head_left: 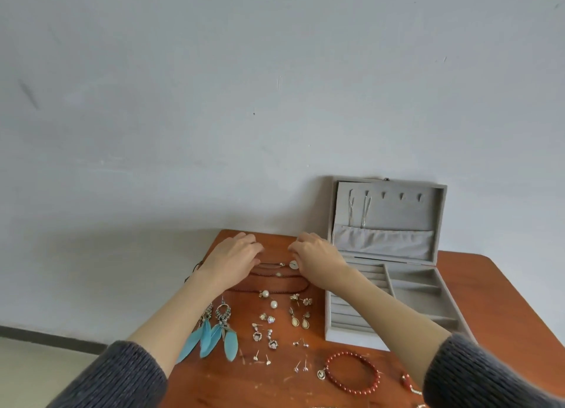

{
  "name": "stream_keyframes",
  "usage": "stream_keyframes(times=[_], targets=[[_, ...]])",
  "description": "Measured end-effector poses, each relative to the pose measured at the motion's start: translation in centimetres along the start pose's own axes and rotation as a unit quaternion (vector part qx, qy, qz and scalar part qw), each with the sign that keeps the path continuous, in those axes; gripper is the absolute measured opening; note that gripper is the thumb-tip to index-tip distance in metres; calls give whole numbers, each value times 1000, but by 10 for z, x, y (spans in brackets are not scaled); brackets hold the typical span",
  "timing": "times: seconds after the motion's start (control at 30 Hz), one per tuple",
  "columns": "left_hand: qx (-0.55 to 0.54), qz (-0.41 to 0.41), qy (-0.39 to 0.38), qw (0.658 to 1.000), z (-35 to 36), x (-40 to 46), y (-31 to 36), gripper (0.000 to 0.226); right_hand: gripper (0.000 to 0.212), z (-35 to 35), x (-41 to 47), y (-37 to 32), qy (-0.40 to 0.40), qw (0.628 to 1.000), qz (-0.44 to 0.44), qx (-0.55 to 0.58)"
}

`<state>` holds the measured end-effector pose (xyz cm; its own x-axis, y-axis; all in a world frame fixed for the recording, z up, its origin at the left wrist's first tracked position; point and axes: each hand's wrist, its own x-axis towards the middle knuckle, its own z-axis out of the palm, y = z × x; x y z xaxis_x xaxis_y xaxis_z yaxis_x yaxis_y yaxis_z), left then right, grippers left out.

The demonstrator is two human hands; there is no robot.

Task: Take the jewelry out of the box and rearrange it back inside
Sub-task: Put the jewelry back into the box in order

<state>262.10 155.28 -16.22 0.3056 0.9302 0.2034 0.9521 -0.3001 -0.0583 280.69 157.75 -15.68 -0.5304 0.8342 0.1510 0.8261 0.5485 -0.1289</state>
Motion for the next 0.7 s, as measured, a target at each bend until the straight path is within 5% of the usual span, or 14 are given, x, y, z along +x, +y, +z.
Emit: stream_keyframes(times=[0.5,0.6,0.7], targets=[[-35,-31,-44,998,29,9,-19,19,24,30,27,-5,-46,999,7,9],[-132,-70,-44,988,22,10,-22,13,19,20,27,-7,-14,990,41,137],[-326,-97,-89,936,5,9,-16,37,19,-1,26,-14,10,982,42,185]])
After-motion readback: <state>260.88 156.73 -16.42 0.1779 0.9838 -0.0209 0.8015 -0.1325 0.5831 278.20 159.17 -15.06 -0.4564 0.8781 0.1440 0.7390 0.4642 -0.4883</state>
